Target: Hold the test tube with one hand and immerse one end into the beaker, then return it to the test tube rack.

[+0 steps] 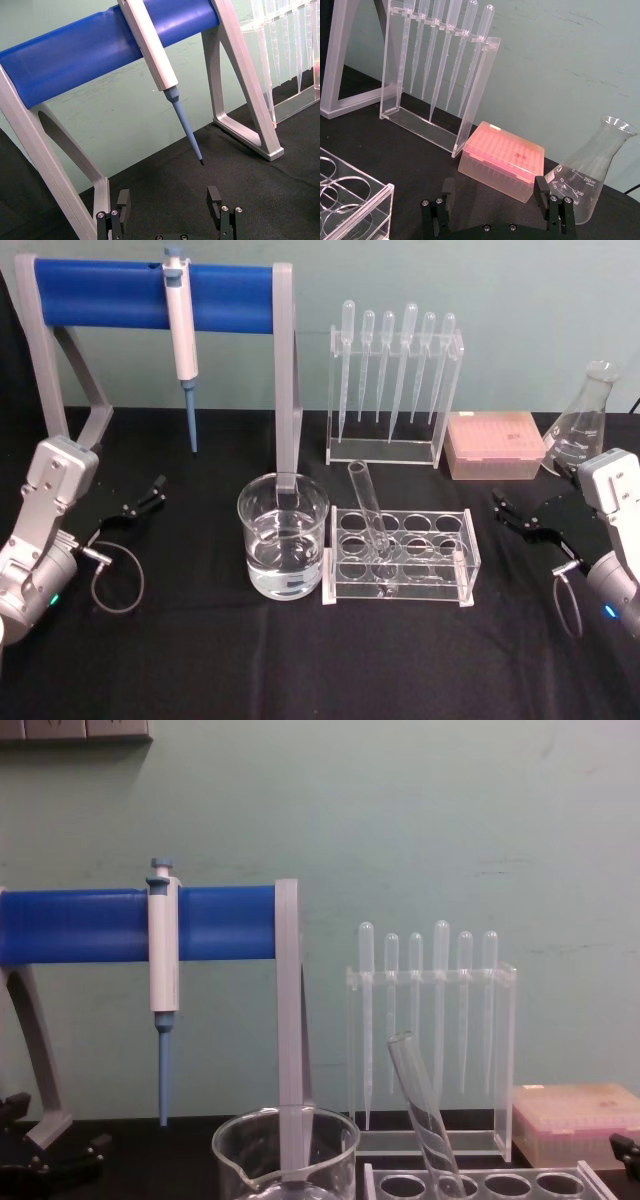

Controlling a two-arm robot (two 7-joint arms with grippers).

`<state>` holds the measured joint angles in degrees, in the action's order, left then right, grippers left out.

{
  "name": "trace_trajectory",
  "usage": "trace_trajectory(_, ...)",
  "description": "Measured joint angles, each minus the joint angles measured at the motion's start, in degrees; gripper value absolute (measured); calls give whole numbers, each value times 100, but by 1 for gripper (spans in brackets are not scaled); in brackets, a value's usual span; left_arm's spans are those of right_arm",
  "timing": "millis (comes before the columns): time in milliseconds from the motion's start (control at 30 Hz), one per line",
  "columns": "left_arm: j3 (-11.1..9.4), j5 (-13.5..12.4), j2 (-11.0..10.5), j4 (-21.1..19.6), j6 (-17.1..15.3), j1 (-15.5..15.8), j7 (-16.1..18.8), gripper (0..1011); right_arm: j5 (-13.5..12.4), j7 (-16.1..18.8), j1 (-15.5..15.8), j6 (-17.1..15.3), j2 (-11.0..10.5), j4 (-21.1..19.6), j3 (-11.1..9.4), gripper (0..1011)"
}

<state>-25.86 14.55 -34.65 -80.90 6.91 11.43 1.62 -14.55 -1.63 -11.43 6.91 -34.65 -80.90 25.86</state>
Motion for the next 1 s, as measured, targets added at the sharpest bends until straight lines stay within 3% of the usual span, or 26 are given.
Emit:
trace_trajectory(267,0,0,0,0,0,0,0,1000,0,0,0,0,0,0,0,1002)
trace_trajectory(367,0,0,0,0,0,0,0,1000,33,-50,157,0,-79,-192,-86,1003)
trace_trajectory(433,0,0,0,0,0,0,0,1000,47,-110,312,1,-150,-375,-164,1002)
trace_trajectory(500,0,0,0,0,0,0,0,1000,71,-316,788,19,-355,-913,-375,1002)
trace_trajectory(667,0,0,0,0,0,0,0,1000,46,-445,1506,-67,-692,-1761,-636,1003)
trace_trajectory(733,0,0,0,0,0,0,0,1000,-26,-367,1670,-105,-791,-1981,-689,1003)
trace_trajectory(800,0,0,0,0,0,0,0,1000,-248,-3,1821,-157,-923,-2270,-710,1002)
trace_trajectory(933,0,0,0,0,0,0,0,1000,-678,766,1664,-289,-958,-2382,-580,1003)
trace_trajectory(967,0,0,0,0,0,0,0,1000,-678,766,1664,-289,-958,-2382,-580,1002)
trace_trajectory(1000,0,0,0,0,0,0,0,1000,-830,1077,1520,-387,-928,-2362,-498,1003)
